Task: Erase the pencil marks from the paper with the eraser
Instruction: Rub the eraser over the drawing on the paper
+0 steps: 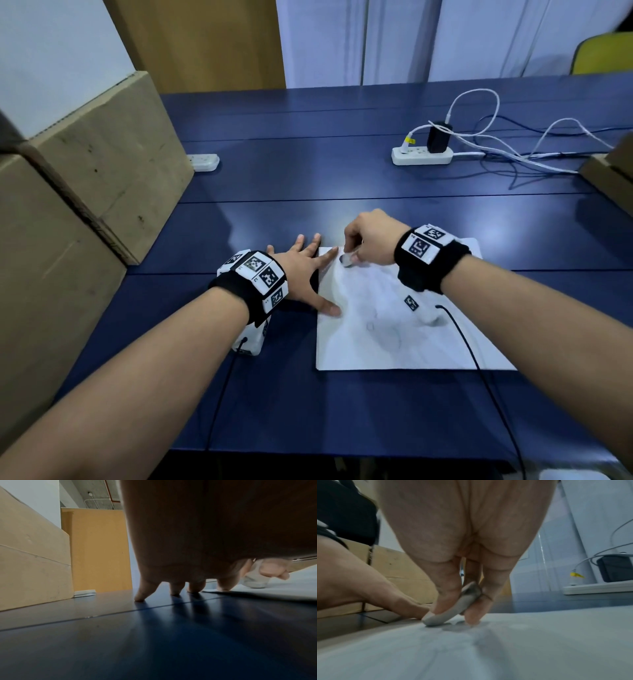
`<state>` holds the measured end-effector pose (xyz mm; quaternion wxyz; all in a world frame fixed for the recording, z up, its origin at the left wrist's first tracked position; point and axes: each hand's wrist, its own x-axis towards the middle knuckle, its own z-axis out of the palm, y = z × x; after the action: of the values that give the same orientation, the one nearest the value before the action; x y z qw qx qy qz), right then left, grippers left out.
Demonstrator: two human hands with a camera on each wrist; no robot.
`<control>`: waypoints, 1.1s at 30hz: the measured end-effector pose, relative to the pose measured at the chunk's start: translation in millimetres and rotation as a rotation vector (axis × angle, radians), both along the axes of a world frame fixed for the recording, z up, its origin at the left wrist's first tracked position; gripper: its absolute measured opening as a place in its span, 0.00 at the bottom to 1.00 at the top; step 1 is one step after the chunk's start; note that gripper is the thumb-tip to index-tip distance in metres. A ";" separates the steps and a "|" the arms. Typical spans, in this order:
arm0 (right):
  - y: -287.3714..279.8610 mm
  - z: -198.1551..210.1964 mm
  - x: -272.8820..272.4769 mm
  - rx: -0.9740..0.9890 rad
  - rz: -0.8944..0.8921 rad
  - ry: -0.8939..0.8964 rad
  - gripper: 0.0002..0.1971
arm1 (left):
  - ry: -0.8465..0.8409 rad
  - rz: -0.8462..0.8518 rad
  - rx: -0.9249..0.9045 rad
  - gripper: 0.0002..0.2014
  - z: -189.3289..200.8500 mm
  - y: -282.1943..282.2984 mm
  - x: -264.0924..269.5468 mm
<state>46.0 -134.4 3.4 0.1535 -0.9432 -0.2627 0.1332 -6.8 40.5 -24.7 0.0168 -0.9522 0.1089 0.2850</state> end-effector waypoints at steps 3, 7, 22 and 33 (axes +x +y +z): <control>-4.2 -1.0 -3.5 -0.025 0.057 0.030 0.06 | 0.002 -0.001 0.005 0.63 0.5 0.2 0.3; -5.7 -2.2 -23.8 -0.119 0.258 0.166 0.08 | -0.014 -0.017 0.023 0.62 -1.5 -0.5 0.8; 2.0 -0.2 -14.8 -0.133 0.198 0.034 0.07 | -0.018 -0.016 0.016 0.61 -0.1 -0.8 -0.3; -1.5 0.5 -20.1 -0.152 0.295 0.183 0.05 | -0.024 -0.008 0.005 0.61 -1.1 -1.1 -1.1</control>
<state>25.9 -135.9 4.0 0.0838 -0.8872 -0.3724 0.2590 -7.9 39.5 -25.8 0.0216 -0.9551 0.1116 0.2736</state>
